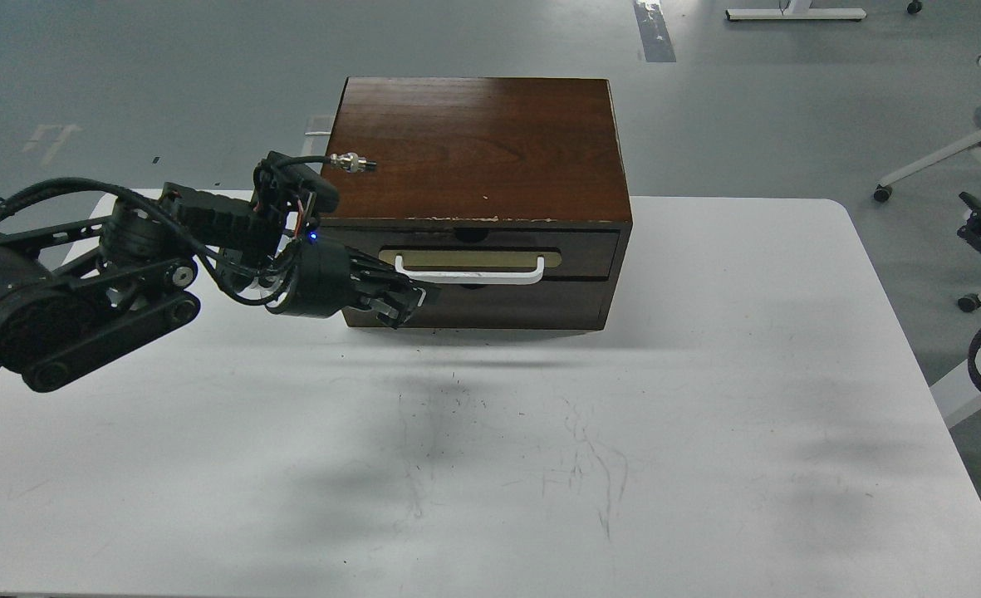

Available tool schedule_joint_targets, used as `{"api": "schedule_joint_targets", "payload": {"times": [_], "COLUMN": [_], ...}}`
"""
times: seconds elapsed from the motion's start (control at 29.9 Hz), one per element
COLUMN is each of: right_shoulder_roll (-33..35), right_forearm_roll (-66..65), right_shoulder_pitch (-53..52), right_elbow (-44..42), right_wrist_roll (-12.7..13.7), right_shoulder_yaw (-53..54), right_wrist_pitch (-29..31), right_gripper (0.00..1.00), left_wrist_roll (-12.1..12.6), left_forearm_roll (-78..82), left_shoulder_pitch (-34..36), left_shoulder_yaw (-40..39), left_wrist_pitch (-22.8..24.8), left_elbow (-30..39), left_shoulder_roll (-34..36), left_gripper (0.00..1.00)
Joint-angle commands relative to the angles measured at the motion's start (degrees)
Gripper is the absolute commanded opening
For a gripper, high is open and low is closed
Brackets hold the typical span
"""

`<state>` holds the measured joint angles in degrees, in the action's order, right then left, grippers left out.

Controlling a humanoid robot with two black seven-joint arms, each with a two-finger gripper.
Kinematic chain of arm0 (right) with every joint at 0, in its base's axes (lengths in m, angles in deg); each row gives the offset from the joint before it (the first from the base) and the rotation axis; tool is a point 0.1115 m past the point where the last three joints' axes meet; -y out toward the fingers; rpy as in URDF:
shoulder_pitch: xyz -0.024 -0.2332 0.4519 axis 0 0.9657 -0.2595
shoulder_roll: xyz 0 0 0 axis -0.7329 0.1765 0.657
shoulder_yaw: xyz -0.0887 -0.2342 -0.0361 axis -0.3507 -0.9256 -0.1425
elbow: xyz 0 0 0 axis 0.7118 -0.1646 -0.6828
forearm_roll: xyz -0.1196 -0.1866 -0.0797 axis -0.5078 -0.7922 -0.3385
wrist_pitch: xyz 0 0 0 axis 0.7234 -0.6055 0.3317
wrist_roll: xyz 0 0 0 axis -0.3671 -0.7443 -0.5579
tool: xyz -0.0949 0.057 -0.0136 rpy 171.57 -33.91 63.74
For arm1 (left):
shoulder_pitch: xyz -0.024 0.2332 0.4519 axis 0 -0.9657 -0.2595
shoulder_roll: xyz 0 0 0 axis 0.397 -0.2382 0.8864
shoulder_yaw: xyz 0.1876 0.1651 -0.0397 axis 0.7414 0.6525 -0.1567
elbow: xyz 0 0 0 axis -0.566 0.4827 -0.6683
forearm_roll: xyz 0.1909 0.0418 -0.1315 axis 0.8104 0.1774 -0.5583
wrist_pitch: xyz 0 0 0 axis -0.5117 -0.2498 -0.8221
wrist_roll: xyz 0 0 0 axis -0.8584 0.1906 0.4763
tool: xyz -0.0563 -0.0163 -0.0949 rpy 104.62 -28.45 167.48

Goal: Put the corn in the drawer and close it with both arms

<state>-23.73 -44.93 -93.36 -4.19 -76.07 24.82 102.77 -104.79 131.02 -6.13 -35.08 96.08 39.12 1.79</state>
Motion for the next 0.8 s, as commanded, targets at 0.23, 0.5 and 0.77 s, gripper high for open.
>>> {"api": "schedule_joint_targets", "payload": {"times": [0.23,0.5,0.77], "right_shoulder_roll": [0.2,0.7,0.0], "right_forearm_roll": [0.0,0.0,0.1], "right_shoulder_pitch": [-1.7,-6.3,-14.5], "right_elbow": [0.1,0.4,0.8], "right_wrist_roll": [-7.2,-5.8,-3.3], "right_shoulder_yaw": [4.0,3.7,4.4], "right_wrist_pitch": [0.0,0.0,0.0], "right_gripper": [1.00,1.00,1.00], "left_wrist_roll": [0.0,-0.1,3.5], "left_forearm_roll": [-54.7,-79.1,-93.2], "left_shoulder_pitch": [-0.8,-2.0,-1.9], "left_shoulder_yaw": [-9.9,-10.4,-16.8], "left_wrist_pitch": [0.0,0.0,0.0], "left_elbow": [-1.5,-22.2,-55.5], "left_shoulder_roll": [7.7,6.2,-8.1], "left_gripper": [0.97,0.98,0.98]}}
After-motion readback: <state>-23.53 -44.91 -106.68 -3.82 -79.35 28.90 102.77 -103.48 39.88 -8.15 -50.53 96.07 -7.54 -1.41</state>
